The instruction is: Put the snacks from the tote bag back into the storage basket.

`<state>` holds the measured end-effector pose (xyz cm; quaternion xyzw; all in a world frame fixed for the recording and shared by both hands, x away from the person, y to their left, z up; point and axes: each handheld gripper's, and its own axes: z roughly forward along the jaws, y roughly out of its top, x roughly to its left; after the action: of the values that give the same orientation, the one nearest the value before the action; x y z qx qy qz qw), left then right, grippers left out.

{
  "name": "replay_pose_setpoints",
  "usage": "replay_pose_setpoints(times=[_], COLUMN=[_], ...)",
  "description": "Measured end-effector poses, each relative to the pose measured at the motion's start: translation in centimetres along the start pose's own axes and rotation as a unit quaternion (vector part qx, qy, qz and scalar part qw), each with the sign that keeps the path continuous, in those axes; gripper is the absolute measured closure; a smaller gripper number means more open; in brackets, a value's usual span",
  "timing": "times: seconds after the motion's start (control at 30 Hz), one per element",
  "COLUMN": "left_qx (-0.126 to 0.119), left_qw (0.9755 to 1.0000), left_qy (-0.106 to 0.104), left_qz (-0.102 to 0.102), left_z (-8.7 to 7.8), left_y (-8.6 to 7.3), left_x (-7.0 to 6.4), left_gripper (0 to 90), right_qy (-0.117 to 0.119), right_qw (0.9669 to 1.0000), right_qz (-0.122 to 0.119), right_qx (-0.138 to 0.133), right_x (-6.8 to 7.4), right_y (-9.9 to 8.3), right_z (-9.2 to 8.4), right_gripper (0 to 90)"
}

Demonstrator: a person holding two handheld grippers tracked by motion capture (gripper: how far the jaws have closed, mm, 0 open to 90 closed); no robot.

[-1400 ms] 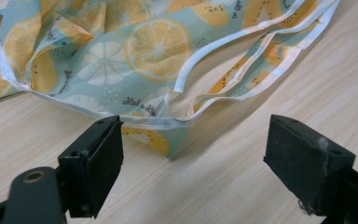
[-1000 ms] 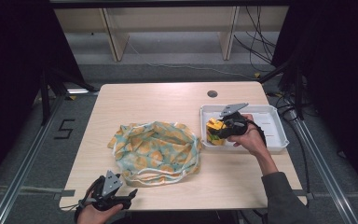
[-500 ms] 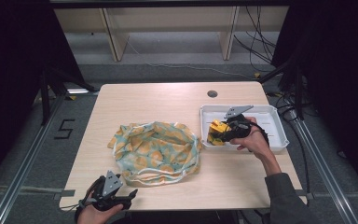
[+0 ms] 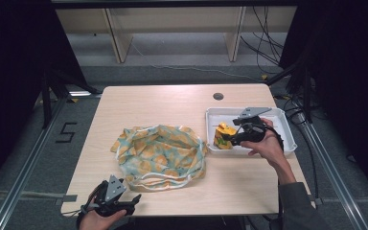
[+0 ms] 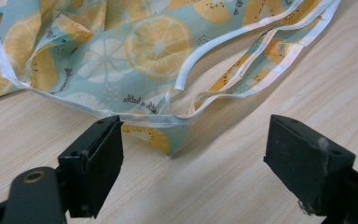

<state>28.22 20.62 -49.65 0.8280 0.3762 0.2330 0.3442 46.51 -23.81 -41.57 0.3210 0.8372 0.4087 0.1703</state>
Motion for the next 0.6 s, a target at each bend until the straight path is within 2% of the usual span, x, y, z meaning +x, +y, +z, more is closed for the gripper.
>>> replay_pose_setpoints(times=[0.07,0.1,0.17,0.2,0.23,0.3,0.33,0.37,0.4,0.43,0.47,0.5,0.53,0.6], left_qx=[0.001,0.003,0.003,0.004,0.007,0.004,0.003,0.004,0.004,0.004,0.003,0.003,0.004,0.004], left_qw=[1.0000,1.0000,1.0000,0.9999,1.0000,1.0000,1.0000,0.9999,0.9999,0.9999,1.0000,1.0000,1.0000,0.9999], left_qy=[-0.002,-0.002,0.000,-0.003,-0.004,-0.002,0.000,-0.003,-0.003,-0.003,-0.001,0.000,-0.002,-0.003], left_qz=[-0.009,-0.006,0.001,-0.010,-0.005,-0.007,-0.001,-0.010,-0.009,-0.009,-0.003,0.000,-0.003,-0.009], left_z=[0.0,0.0,0.0,0.0,0.0,0.0,0.0,0.0,0.0,0.0,0.0,0.0,0.0,0.0], left_y=[-0.1,0.0,0.0,0.0,0.0,0.0,0.0,0.0,0.0,0.0,0.0,0.0,0.0,0.0], left_x=[-0.1,-0.1,0.0,-0.1,-0.1,-0.1,0.0,-0.1,-0.1,-0.1,0.0,0.0,0.0,-0.1], left_gripper=[18.6,18.6,18.6,18.6,18.7,18.6,18.6,18.6,18.6,18.7,18.6,18.6,18.6,18.7], right_qy=[-0.004,-0.005,-0.020,-0.025,-0.025,-0.030,-0.033,-0.043,-0.046,-0.043,-0.047,-0.042,-0.044,-0.039], right_qw=[1.0000,0.9999,0.9998,0.9997,0.9996,0.9995,0.9994,0.9989,0.9989,0.9991,0.9989,0.9991,0.9987,0.9987], right_qz=[0.002,0.014,0.006,0.005,0.010,0.008,0.014,0.015,0.004,0.005,-0.006,-0.010,-0.025,-0.032], right_qx=[-0.004,0.001,-0.002,-0.004,-0.002,-0.004,-0.004,-0.009,-0.008,0.000,-0.004,-0.002,-0.009,-0.001], right_x=[0.1,0.4,0.5,0.6,0.9,1.1,1.3,1.4,1.3,1.6,1.6,1.8,1.7,2.0], right_y=[-0.1,-0.2,-0.4,-0.5,-0.6,-0.7,-0.8,-0.9,-0.9,-1.0,-1.1,-1.2,-1.3,-1.5], right_z=[-0.8,-1.2,-1.7,-2.1,-2.4,-2.9,-3.2,-3.3,-3.5,-3.7,-3.6,-3.7,-3.6,-3.4], right_gripper=[23.7,24.6,28.2,32.1,35.5,46.7,50.7,56.0,63.9,67.4,72.4,76.0,79.1,83.2])
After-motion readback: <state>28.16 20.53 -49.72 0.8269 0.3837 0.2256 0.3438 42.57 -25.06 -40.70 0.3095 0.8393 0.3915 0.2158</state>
